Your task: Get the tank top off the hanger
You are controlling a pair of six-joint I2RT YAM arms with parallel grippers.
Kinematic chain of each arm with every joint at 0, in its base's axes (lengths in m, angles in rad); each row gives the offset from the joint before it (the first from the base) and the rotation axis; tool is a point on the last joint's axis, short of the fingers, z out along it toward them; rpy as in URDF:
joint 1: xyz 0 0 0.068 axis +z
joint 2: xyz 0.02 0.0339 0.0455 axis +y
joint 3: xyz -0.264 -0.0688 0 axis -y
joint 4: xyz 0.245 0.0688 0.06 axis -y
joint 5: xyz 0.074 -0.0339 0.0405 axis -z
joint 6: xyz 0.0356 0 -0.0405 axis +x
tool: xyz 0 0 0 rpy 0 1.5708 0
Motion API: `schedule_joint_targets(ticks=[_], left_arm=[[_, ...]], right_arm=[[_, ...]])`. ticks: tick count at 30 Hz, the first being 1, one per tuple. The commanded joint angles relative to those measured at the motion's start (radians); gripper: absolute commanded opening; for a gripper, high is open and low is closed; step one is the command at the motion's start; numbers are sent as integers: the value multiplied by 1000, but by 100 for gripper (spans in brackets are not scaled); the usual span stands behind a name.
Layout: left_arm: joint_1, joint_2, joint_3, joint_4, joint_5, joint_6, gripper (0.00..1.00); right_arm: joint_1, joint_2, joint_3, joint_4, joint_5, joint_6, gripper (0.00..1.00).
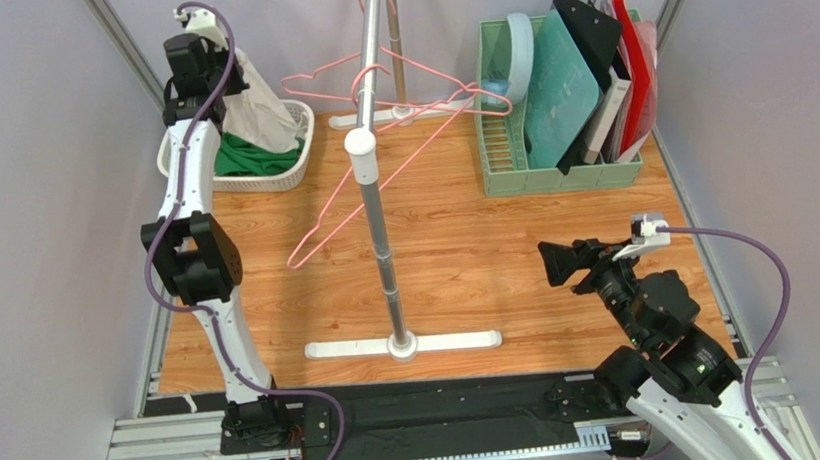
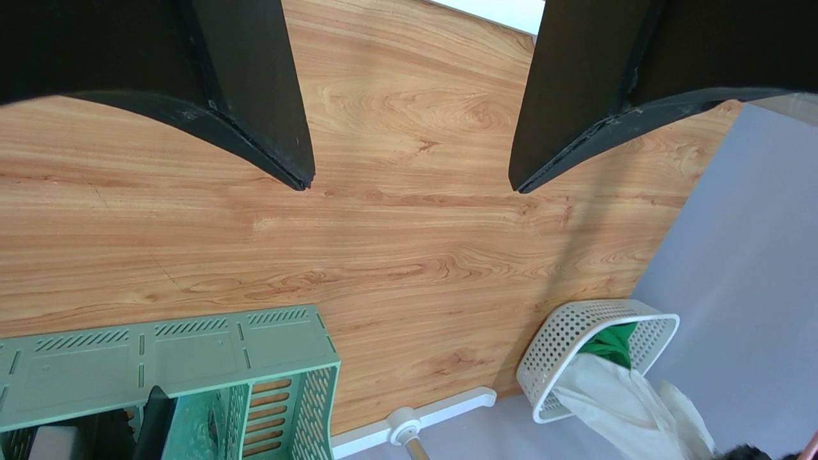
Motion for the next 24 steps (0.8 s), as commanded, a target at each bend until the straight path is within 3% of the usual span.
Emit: schedule_joint_targets(ticks=[1, 4, 8, 10, 11, 13, 15, 19, 20, 21, 24], left_arm=[[6, -43, -136, 86, -76, 95, 0], [19, -31, -220, 73, -140, 73, 0], [20, 67, -78, -106, -325, 68, 0], [17, 148, 15, -238, -374, 86, 5], [17, 167, 73, -263, -397, 83, 14], [19, 192, 115, -306, -402, 82, 20], [19, 184, 119, -307, -393, 85, 34], [19, 164, 120, -309, -346, 91, 53], [19, 161, 119, -309, -337, 83, 88], [19, 161, 122, -324, -333, 73, 99], [17, 128, 120, -361, -296, -21, 99]], right_arm=[[3, -13, 45, 25, 13, -28, 80], [3, -5, 47, 20, 7, -30, 80], [3, -16, 44, 8, 5, -33, 80], [3, -16, 41, 8, 10, -30, 80], [5, -14, 41, 8, 8, -28, 80], [3, -8, 42, 17, 2, -27, 80], [3, 1, 45, 20, -4, -22, 80], [3, 7, 45, 31, -13, -12, 80], [3, 9, 45, 31, -15, -10, 80], [3, 12, 45, 33, -16, -8, 80], [5, 25, 35, 43, -13, -2, 80]])
